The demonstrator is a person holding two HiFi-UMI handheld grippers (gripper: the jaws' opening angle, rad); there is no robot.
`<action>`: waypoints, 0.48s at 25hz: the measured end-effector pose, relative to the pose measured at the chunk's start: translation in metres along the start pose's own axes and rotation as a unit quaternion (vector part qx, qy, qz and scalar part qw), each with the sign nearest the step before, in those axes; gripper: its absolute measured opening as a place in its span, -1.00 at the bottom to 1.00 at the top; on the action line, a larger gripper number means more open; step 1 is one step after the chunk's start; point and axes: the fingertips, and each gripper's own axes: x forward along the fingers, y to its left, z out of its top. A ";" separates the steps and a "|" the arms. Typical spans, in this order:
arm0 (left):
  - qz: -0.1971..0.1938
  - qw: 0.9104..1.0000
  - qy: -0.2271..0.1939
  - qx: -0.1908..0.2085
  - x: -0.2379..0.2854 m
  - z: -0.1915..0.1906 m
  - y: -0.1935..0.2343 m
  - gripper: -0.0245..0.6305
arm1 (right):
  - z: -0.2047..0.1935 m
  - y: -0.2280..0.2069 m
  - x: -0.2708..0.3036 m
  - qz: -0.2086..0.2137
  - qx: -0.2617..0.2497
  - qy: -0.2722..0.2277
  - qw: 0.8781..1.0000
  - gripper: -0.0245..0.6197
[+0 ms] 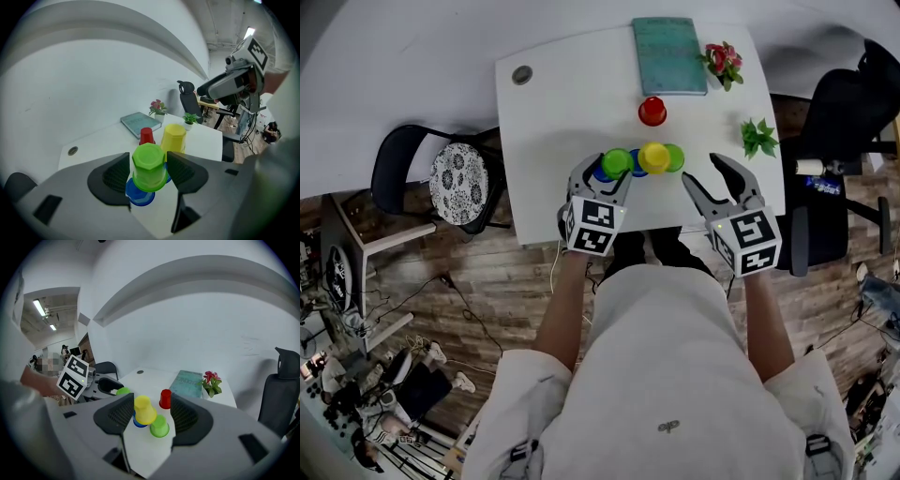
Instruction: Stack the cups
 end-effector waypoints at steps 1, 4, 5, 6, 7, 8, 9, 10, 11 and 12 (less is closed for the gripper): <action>0.001 1.000 -0.001 -0.001 -0.001 0.001 0.000 -0.19 | 0.001 0.000 0.000 0.001 -0.001 -0.001 1.000 -0.15; 0.007 1.000 -0.005 -0.006 -0.006 0.005 0.000 -0.19 | 0.003 -0.003 0.002 0.005 -0.003 -0.003 1.000 -0.15; 0.010 1.000 -0.008 -0.008 -0.008 0.007 0.000 -0.19 | 0.004 -0.005 0.003 0.007 -0.003 -0.004 1.000 -0.15; 0.013 1.000 -0.010 -0.009 -0.010 0.009 0.000 -0.19 | 0.005 -0.008 0.005 0.009 -0.005 -0.006 1.000 -0.15; 0.016 1.000 -0.012 -0.010 -0.012 0.010 0.000 -0.19 | 0.007 -0.010 0.006 0.011 -0.006 -0.007 1.000 -0.15; 0.019 1.000 -0.014 -0.012 -0.014 0.012 -0.001 -0.19 | 0.008 -0.013 0.009 0.013 -0.009 -0.009 1.000 -0.15; 0.022 1.000 -0.016 -0.014 -0.017 0.013 -0.002 -0.19 | 0.010 -0.015 0.011 0.016 -0.011 -0.010 1.000 -0.15; 0.025 0.999 -0.018 -0.018 -0.019 0.014 -0.003 -0.19 | 0.012 -0.018 0.014 0.019 -0.014 -0.012 1.000 -0.15; 0.028 0.999 -0.021 -0.023 -0.022 0.015 -0.005 -0.19 | 0.013 -0.020 0.017 0.022 -0.016 -0.012 1.000 -0.15; 0.032 0.999 -0.025 -0.030 -0.025 0.016 -0.006 -0.19 | 0.014 -0.022 0.020 0.026 -0.019 -0.012 0.999 -0.15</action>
